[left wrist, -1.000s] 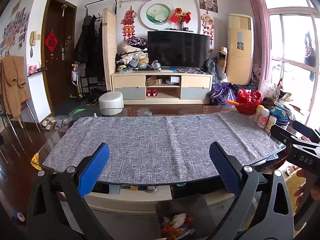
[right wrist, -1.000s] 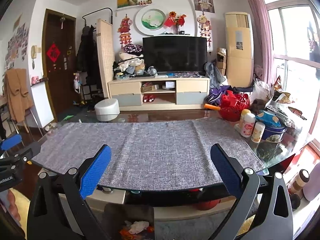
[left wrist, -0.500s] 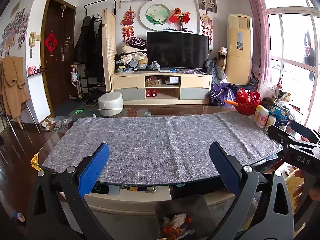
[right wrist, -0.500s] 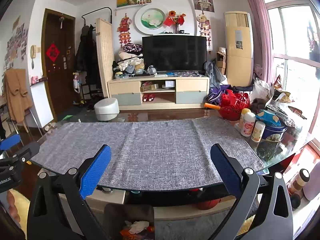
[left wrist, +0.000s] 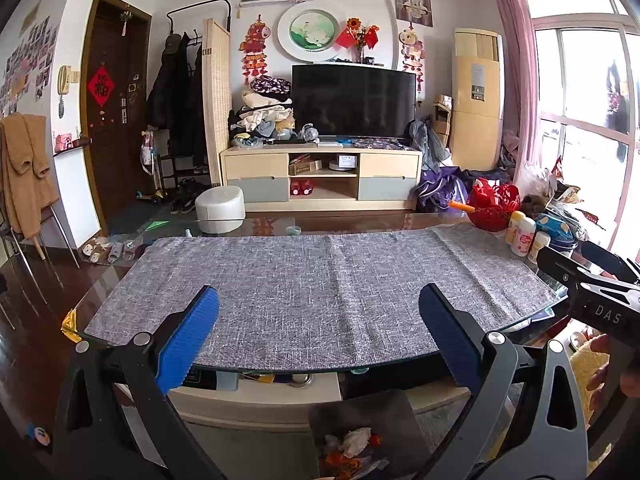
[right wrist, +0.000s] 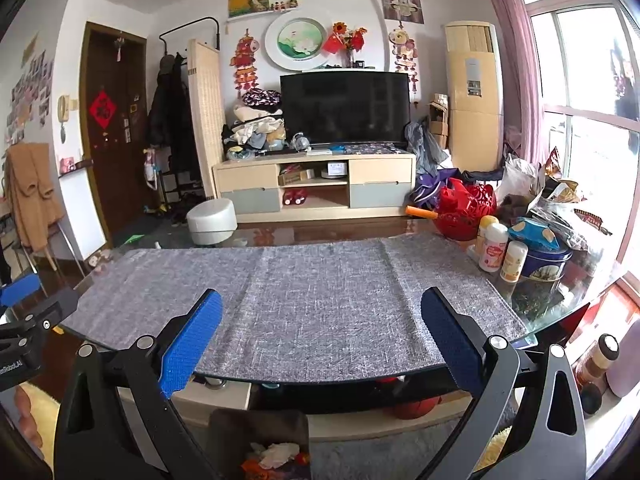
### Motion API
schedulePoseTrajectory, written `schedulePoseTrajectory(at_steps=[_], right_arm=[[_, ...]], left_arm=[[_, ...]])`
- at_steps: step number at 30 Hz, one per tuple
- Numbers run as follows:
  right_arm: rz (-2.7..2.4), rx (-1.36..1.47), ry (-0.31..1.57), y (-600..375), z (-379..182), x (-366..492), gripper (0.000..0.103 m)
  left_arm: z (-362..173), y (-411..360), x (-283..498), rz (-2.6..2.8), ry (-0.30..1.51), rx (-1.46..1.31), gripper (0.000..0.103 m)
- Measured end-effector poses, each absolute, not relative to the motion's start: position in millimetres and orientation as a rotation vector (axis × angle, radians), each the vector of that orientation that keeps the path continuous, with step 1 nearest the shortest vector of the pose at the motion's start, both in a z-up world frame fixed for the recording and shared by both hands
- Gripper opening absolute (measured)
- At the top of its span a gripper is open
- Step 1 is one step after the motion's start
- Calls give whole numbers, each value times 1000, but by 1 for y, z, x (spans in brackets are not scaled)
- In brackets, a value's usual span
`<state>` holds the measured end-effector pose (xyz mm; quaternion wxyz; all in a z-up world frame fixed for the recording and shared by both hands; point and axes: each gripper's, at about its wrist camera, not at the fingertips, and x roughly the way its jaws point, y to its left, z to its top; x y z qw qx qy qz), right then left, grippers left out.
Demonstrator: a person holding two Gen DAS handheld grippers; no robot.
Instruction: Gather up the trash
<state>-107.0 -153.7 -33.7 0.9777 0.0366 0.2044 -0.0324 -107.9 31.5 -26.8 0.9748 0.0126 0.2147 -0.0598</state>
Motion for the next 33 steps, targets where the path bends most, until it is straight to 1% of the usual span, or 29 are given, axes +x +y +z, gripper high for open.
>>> schedulePoseTrajectory(at_steps=[33], right_arm=[[-66,98,411,-150,-30,-111,100]], left_arm=[[-23,35,-109,-127,425,29,95]])
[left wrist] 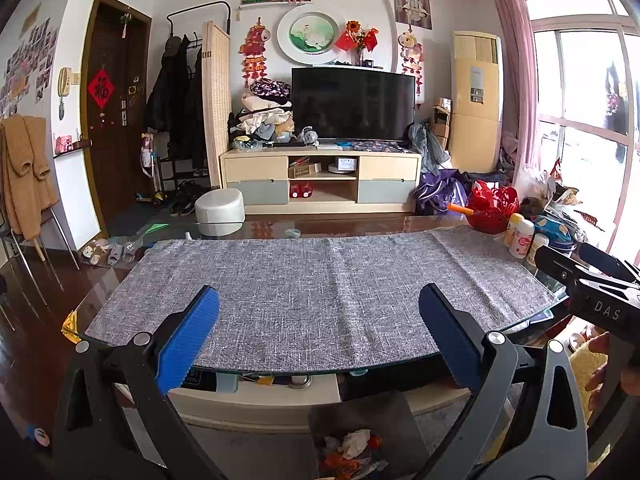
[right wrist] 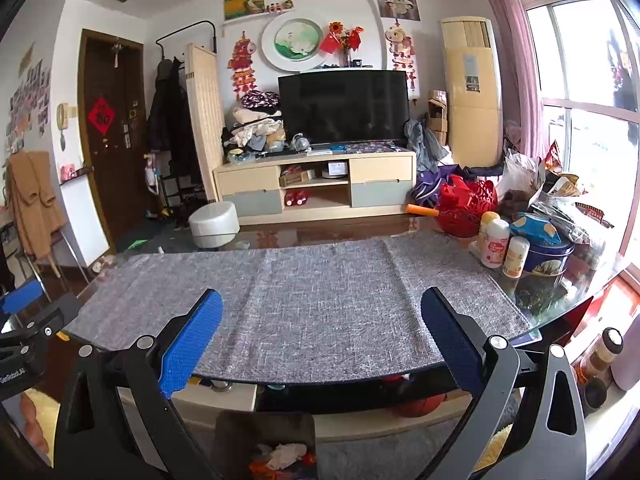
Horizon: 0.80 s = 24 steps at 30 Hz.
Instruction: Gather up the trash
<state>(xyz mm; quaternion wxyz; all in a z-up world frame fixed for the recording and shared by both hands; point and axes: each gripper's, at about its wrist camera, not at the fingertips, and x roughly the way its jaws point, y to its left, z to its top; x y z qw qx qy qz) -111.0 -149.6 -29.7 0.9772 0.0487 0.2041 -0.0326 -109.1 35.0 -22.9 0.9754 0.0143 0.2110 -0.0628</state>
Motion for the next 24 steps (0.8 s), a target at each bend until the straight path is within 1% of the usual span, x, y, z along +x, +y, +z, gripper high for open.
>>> schedulePoseTrajectory(at_steps=[24], right_arm=[[-66,107,417,-147,-33,-111,100]], left_arm=[[-23,36,-109,-126,423,29,95]])
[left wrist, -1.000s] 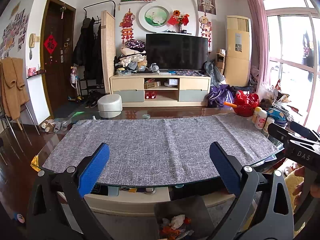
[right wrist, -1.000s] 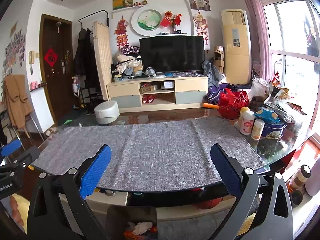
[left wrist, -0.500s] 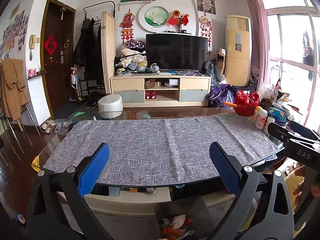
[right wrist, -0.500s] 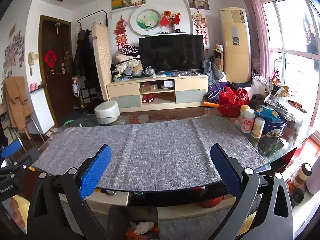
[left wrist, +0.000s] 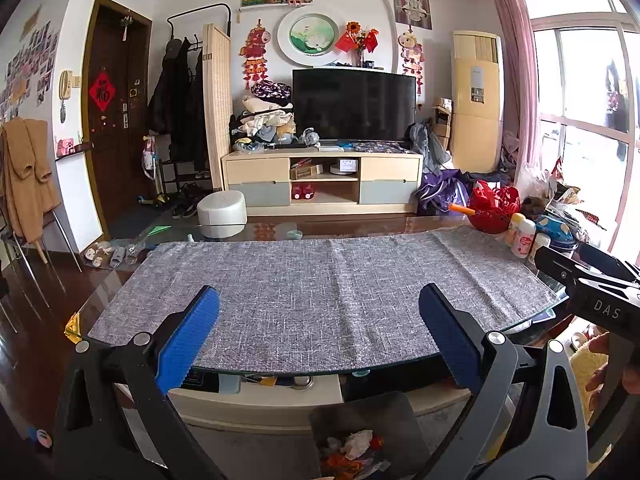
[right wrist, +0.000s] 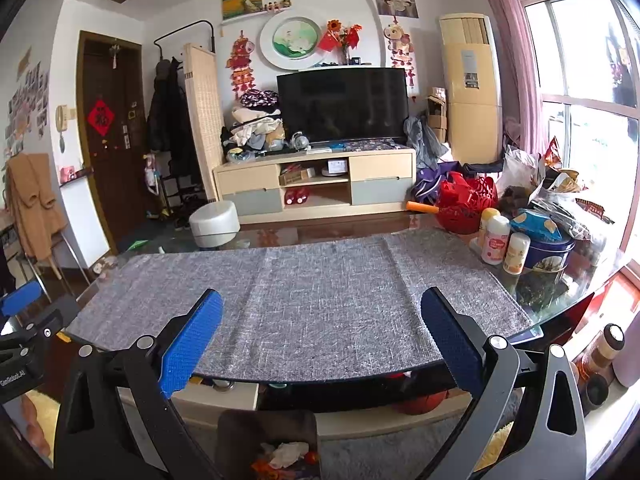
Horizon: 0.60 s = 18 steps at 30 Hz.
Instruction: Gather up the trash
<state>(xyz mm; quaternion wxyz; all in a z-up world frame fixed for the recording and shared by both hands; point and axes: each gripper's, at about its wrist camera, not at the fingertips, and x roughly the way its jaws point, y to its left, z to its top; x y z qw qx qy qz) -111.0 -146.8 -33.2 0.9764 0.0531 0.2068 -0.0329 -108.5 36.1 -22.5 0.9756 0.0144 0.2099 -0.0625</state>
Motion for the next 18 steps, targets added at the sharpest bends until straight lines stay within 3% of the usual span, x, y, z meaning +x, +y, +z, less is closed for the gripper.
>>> schedulePoseTrajectory(at_steps=[18], right_arm=[[-72,108,417,-147,-33,-113,100]], left_arm=[[-22,37,-106,-123,431,39,95]])
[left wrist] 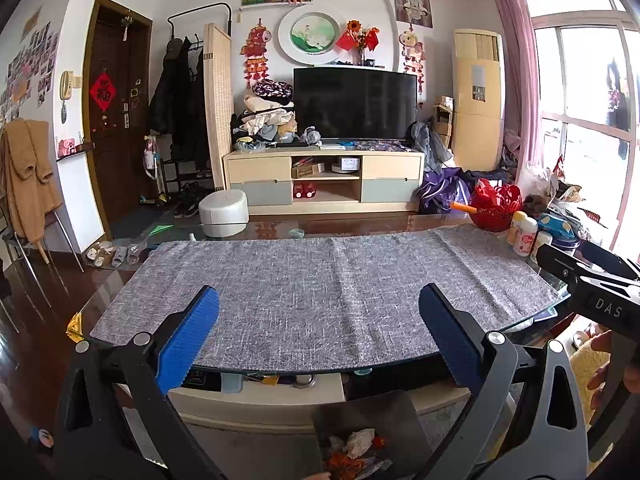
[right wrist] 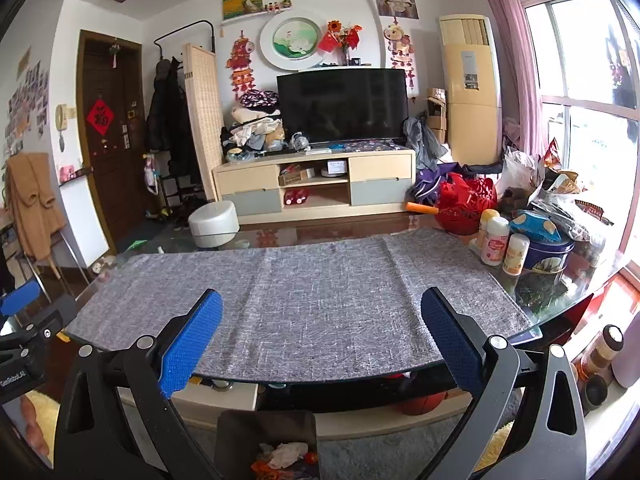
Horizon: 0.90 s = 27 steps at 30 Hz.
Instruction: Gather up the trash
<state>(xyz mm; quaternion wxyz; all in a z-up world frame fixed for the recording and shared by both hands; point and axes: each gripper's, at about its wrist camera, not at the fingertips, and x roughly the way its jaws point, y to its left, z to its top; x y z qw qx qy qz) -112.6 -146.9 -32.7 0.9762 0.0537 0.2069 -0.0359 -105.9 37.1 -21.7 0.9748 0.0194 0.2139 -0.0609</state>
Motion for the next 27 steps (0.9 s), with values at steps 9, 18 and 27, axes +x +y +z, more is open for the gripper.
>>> schedulePoseTrajectory(at_steps=[9,18,27], right_arm=[[-76,109,420,-146,-32,-114,100],[-77,118,430,-148,-32,-112,100],[-78,121,434,-149,-33,-111,100]], left_arm=[[-23,43,-97,-100,451,48,95],[-24,45,-99,-104,436,50,95],[-23,44,-100,-85,425,54,95]])
